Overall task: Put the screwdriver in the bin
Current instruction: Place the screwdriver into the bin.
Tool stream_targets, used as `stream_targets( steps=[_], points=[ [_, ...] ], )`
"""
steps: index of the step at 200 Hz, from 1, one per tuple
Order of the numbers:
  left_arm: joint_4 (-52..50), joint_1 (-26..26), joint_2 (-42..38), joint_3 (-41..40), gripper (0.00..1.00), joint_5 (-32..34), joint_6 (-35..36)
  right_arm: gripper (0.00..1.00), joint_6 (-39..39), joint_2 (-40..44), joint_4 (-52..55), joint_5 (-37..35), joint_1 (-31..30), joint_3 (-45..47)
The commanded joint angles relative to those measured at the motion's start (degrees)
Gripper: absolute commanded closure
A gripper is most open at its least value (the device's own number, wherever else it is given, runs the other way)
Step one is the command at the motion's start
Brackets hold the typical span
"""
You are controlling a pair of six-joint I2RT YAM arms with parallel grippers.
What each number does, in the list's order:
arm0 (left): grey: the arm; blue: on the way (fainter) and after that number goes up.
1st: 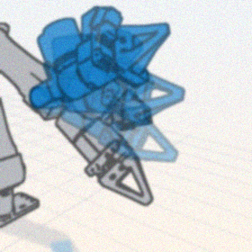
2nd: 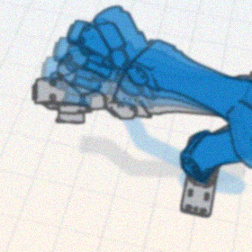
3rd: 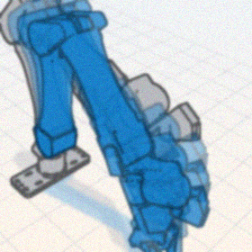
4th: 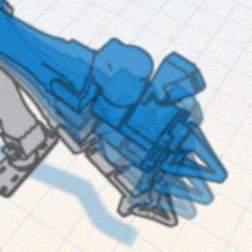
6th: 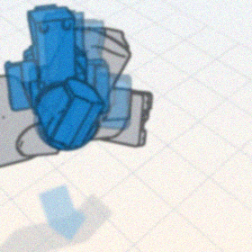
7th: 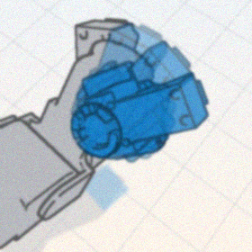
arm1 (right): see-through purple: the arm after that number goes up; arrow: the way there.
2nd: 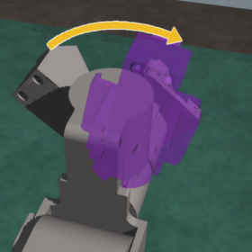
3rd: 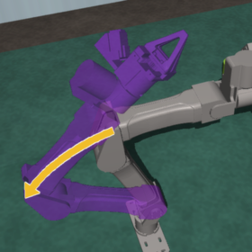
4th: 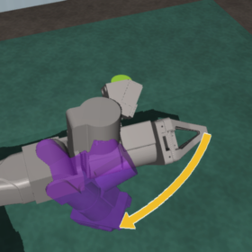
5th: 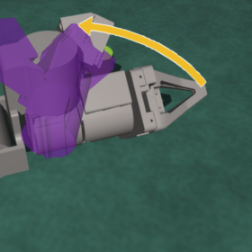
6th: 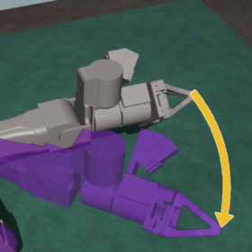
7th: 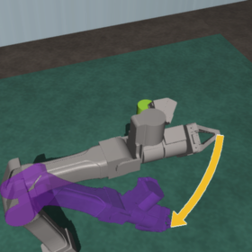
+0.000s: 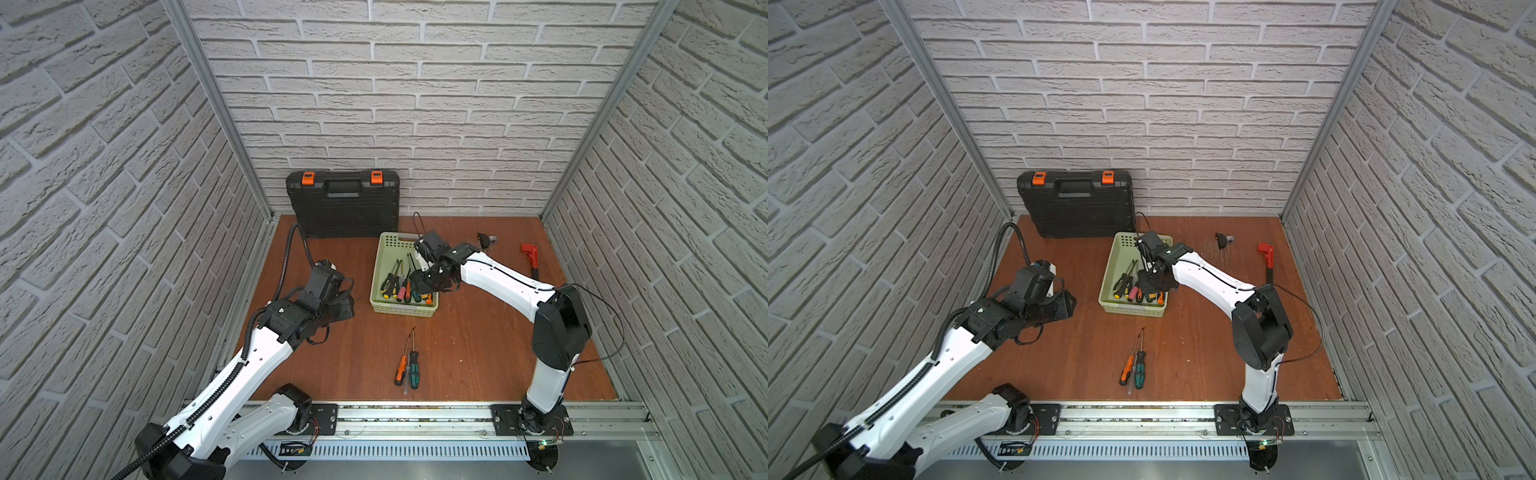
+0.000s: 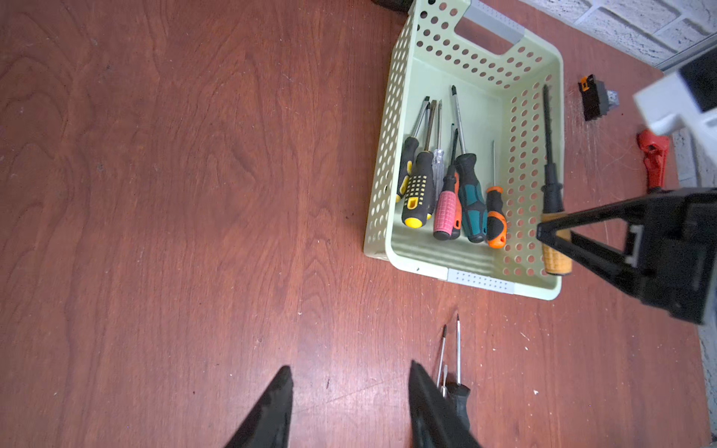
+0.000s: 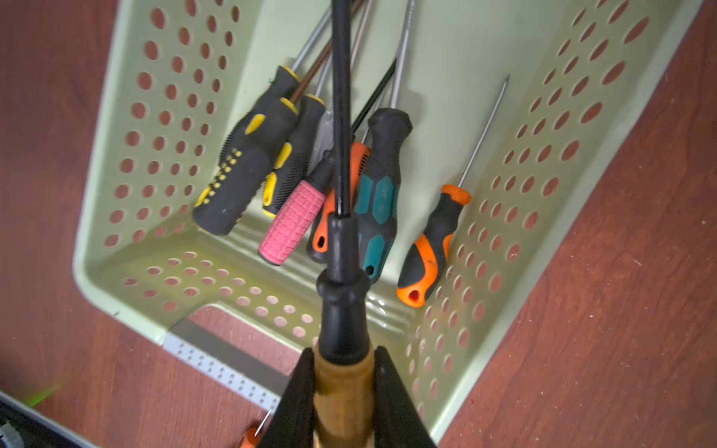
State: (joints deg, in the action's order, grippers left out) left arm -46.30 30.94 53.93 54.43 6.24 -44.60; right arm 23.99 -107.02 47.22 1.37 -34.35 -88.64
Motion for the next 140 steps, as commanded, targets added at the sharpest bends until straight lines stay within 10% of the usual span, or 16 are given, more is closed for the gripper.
stream_targets(
  steps=[1,140],
  points=[
    [0.34,-0.53,-1.91,-1.25,0.51,1.93,1.35,0.94,-0.24,-2.23,0.9,1.36,-0.28,-4.0],
    [-1.42,-3.3,-9.86,-3.2,0.48,1.64,5.22,0.87,2.95,-13.38,7.35,-6.79,-0.11,-11.15]
  ],
)
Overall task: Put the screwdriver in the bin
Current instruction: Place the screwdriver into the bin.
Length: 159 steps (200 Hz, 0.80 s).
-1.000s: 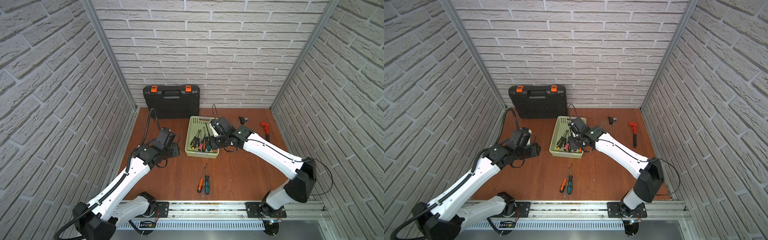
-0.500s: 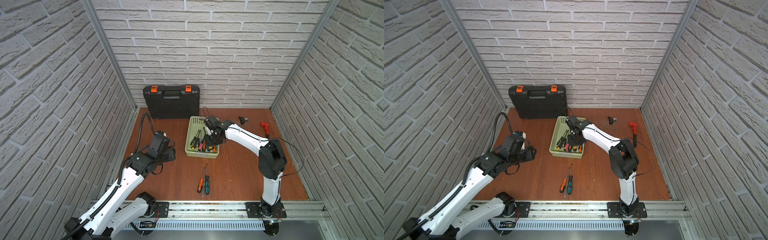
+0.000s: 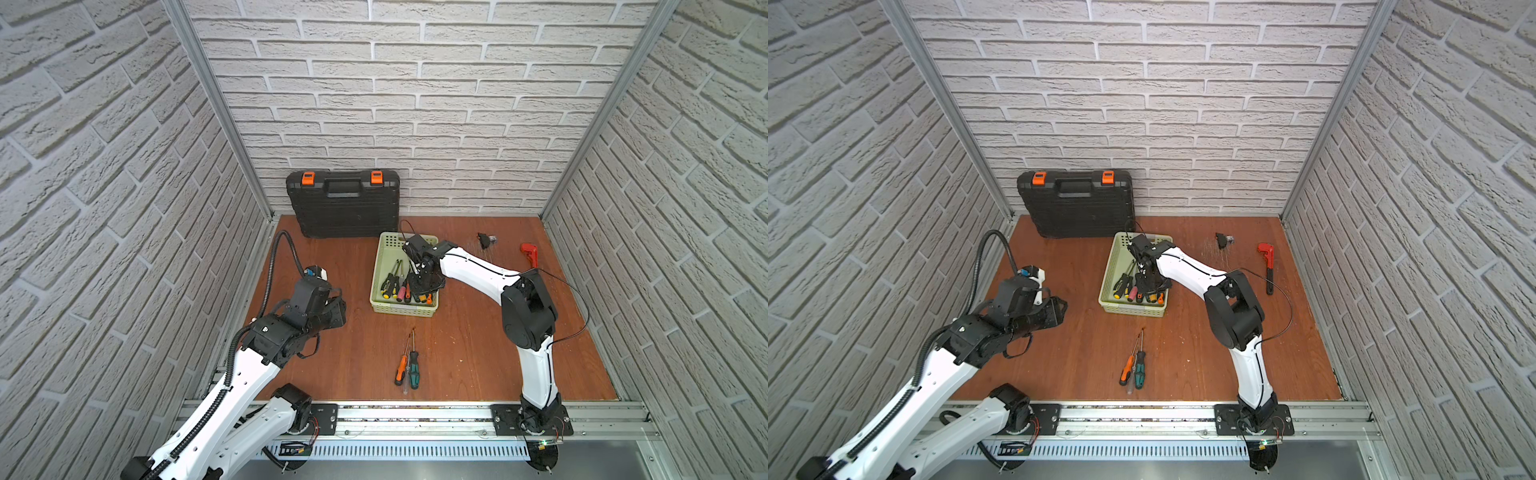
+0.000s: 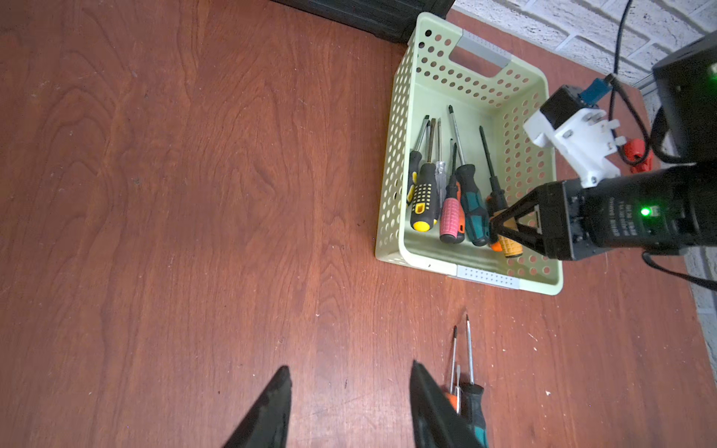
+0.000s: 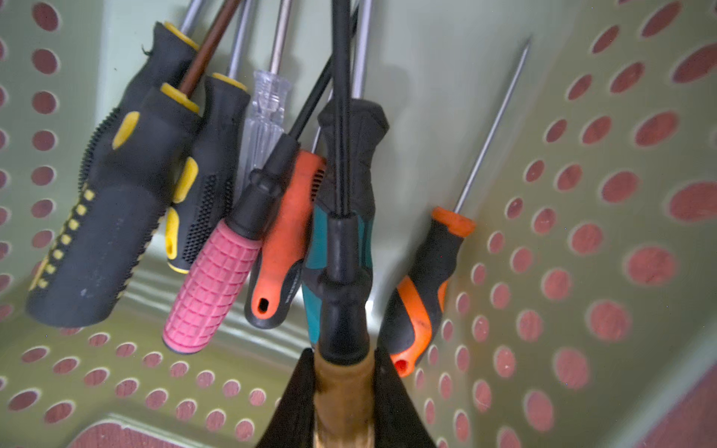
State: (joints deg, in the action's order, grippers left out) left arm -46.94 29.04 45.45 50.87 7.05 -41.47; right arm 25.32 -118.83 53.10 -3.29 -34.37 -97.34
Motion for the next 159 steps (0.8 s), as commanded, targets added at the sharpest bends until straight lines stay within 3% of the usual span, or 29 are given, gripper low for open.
stream_targets(
  steps=[1,54,101,126,159],
  points=[
    [-0.83,-1.46,-1.4,0.41,0.48,0.8,2.23,0.87,1.73,-1.62,1.48,-2.15,-0.08,-2.43],
    [-1.51,-2.69,-0.69,3.14,0.48,0.22,4.38,0.81,3.53,-2.63,-0.19,-2.33,0.03,-0.02],
    [-2.14,-2.82,-1.55,4.24,0.47,0.46,3.63,0.62,2.51,-1.93,0.44,-2.32,0.09,-1.21],
    [-3.49,-2.83,-0.02,5.79,0.42,0.11,3.62,0.62,1.23,-0.22,0.15,-2.07,0.01,-1.35],
    [-4.18,-2.8,4.73,6.74,0.41,-4.82,2.39,0.61,0.73,5.01,-2.25,-0.96,-0.25,0.22]
  ],
)
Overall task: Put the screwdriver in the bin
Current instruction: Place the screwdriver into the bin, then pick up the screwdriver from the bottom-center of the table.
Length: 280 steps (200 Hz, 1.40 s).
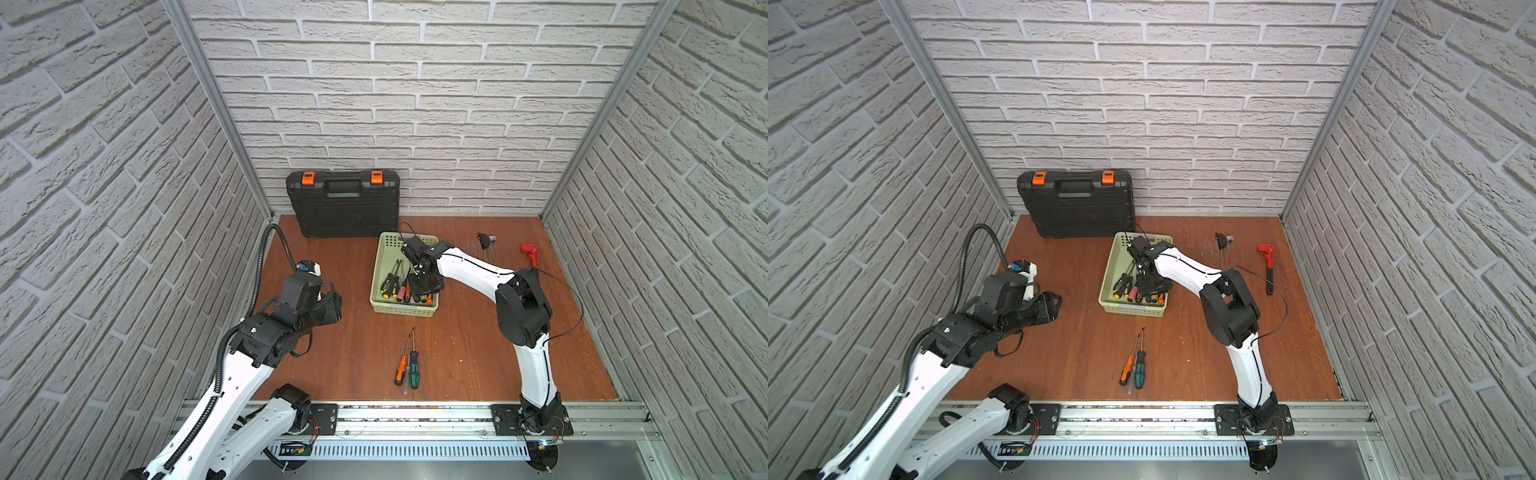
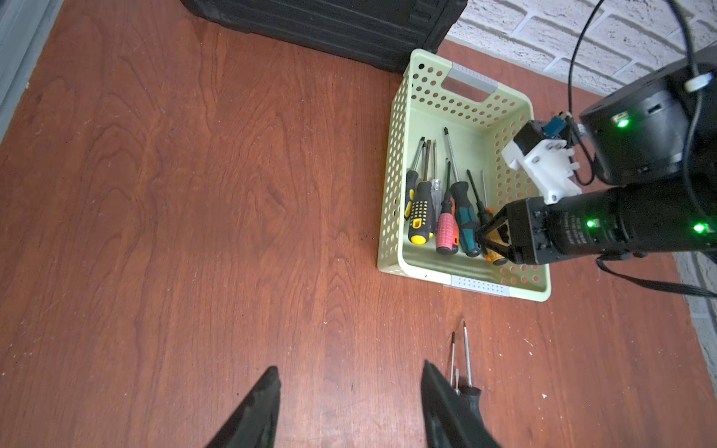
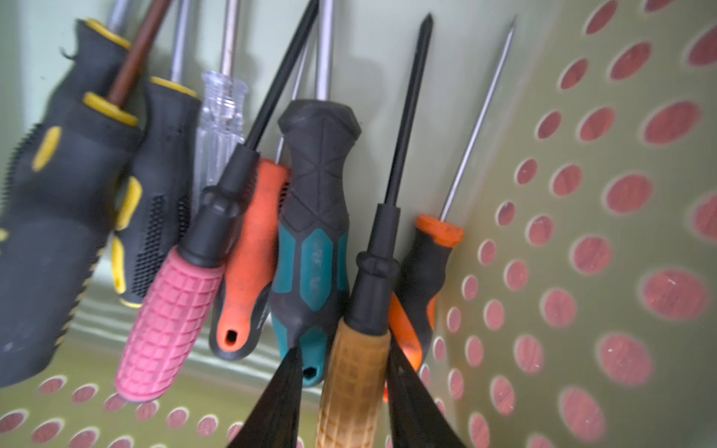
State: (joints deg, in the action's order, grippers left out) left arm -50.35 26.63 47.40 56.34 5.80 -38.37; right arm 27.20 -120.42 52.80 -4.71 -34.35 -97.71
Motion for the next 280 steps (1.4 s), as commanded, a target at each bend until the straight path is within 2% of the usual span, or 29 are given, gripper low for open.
stream_targets(
  steps=[1,46,78,102,141,178,228,280],
  points=[
    [-0.7,-0.42,2.87,1.25,0.41,-3.81,-0.77,0.61,-1.25,6.65,-1.97,0.48,-0.32,0.59],
    [4.0,-0.14,9.25,-2.65,0.47,-14.39,-4.71,0.61,-6.98,15.53,-4.35,1.97,-0.89,0.92],
    [3.96,3.09,12.4,-4.02,0.5,-17.06,-8.25,0.62,-7.91,22.56,-8.12,5.39,-1.89,6.08],
    [0.82,10.63,14.57,-3.84,0.52,-12.54,-10.23,0.62,-8.66,29.89,-12.44,4.72,-3.59,14.08],
    [3.62,26.11,21.65,-2.97,0.52,-9.44,-12.28,0.61,-8.2,39.96,-16.39,4.36,-3.97,24.87],
    [7.07,35.28,31.52,-2.08,0.53,-7.35,-13.44,0.63,-6.03,45.85,-19.24,4.58,-3.99,33.93],
    [13.82,36.91,39.52,-2.3,0.54,-10.19,-14.12,0.63,-4.45,47.05,-20.52,4.99,-3.97,37.64],
    [15.81,37.15,41.25,-4.12,0.54,-10.12,-14.74,0.63,-4.13,46.8,-20.97,5.47,-4.05,37.93]
  ],
)
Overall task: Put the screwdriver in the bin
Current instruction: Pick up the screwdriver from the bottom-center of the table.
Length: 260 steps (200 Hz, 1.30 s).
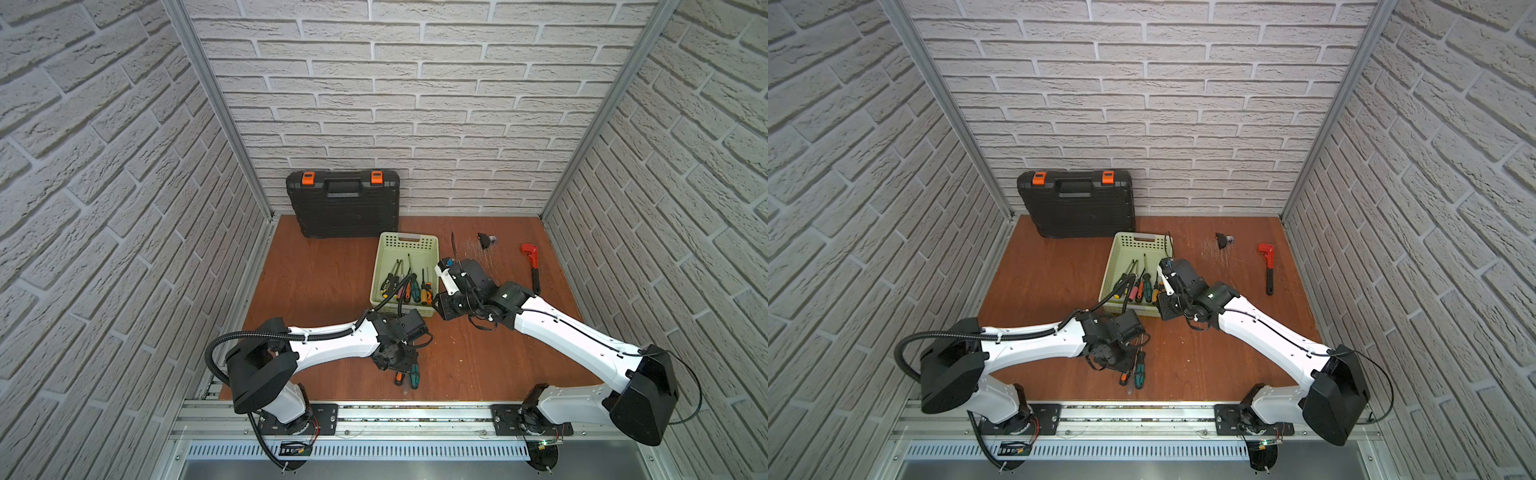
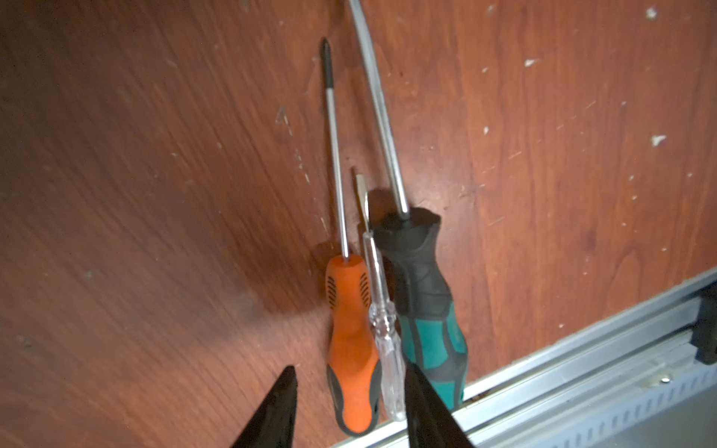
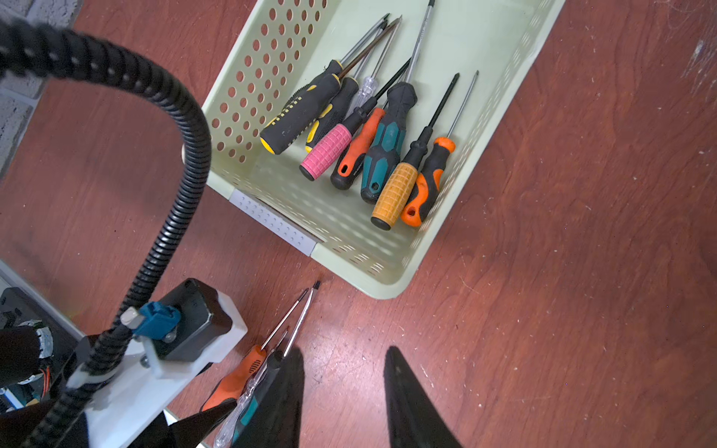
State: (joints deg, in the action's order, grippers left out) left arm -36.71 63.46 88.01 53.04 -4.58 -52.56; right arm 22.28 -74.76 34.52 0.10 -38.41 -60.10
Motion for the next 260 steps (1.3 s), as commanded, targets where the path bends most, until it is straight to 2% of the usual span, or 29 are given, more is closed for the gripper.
stream_targets(
  steps=[1,108,156,180,208,260],
  points=[
    [2.17,0.34,0.66,-0.78,0.54,0.26,-0.54,0.63,0.85,1.08,-2.7,0.68,0.05,0.32],
    [4.36,0.17,1.78,-4.91,0.55,1.1,-2.19,0.65,2.06,0.39,-3.75,1.41,-0.3,0.92],
    [5.2,0.09,2.5,-6.56,0.59,2.11,-3.12,0.65,3.19,0.58,-4.43,1.47,-0.43,2.07],
    [5.51,0.08,3.57,-6.46,0.65,1.7,-2.9,0.65,3.21,0.89,-4.31,1.4,-0.43,2.0],
    [5.29,0.34,3.17,-7.39,0.84,0.84,-4.41,0.65,3.12,1.62,-4.03,0.37,-0.43,2.31],
    [-1.0,0.48,-5.3,-6.98,0.9,4.54,-6.75,0.65,2.61,1.61,-4.2,-0.01,-0.43,2.01]
  ],
)
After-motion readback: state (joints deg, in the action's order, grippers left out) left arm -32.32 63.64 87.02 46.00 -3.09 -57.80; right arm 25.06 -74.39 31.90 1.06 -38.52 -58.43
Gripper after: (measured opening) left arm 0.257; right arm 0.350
